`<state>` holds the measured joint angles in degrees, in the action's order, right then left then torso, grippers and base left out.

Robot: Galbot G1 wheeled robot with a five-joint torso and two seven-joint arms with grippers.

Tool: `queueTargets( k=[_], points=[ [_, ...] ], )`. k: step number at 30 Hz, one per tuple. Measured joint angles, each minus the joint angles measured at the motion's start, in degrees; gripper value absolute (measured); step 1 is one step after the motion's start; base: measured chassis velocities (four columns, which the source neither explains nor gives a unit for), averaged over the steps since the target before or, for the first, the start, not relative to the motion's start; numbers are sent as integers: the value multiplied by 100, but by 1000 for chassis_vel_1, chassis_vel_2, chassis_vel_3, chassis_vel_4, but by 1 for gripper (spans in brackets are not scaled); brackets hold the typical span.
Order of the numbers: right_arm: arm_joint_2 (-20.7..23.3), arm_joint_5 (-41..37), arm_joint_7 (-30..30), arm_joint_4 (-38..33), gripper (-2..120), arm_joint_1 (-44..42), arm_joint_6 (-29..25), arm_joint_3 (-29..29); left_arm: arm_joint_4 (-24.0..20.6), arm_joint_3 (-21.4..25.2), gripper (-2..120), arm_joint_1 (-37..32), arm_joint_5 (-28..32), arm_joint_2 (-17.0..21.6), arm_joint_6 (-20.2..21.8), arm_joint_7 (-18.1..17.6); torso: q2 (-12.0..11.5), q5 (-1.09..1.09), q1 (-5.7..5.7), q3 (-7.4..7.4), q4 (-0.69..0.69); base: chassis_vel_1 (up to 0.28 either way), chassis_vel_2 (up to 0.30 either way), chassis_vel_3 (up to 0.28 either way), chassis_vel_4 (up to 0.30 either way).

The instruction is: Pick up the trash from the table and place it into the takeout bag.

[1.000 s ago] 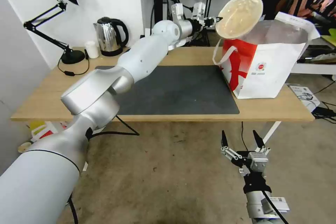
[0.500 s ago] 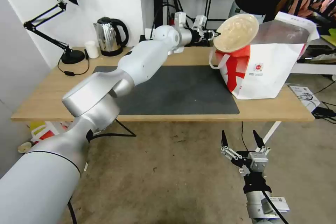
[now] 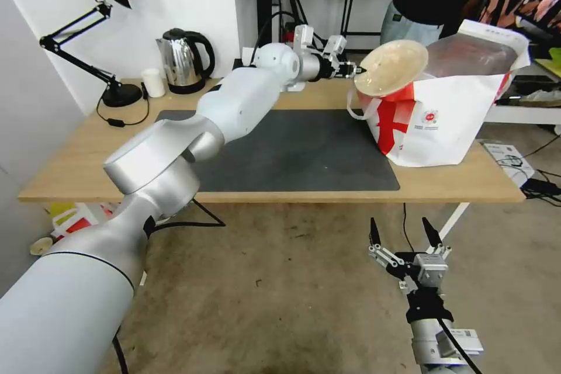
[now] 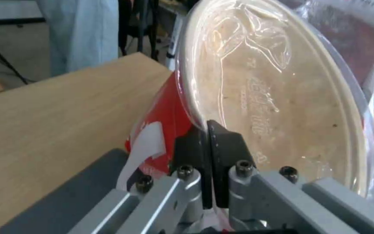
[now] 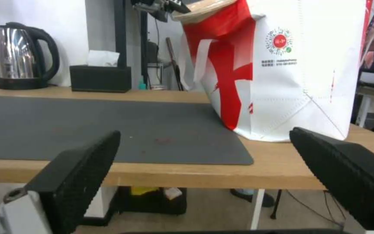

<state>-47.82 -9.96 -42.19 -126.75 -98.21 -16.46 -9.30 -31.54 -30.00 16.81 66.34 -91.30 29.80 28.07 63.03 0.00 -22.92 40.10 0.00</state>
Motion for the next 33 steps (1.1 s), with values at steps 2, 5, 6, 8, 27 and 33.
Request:
queueTargets(
  k=[2,5,6,8,27,33],
  points=[
    [0,0,0,0,100,0,0,0,6,-9,0,1,-31,0,27,11,0,0,0,0,0,0,0,0,0],
    [0,0,0,0,100,0,0,0,31,-18,0,14,-93,0,80,22,0,0,0,0,0,0,0,0,0],
    [0,0,0,0,100,0,0,0,40,-18,0,20,-100,0,86,23,0,0,0,0,0,0,0,0,0],
    [0,0,0,0,100,0,0,0,60,-1,0,44,-105,-1,104,9,0,0,0,0,-1,0,0,0,0],
    [0,0,0,0,100,-1,0,0,64,356,0,212,135,-2,-64,-101,-2,0,0,1,-1,0,0,0,0],
    [0,0,0,0,100,0,0,0,101,718,0,425,430,-3,9,-512,-1,0,0,0,0,0,0,0,0]
  ],
)
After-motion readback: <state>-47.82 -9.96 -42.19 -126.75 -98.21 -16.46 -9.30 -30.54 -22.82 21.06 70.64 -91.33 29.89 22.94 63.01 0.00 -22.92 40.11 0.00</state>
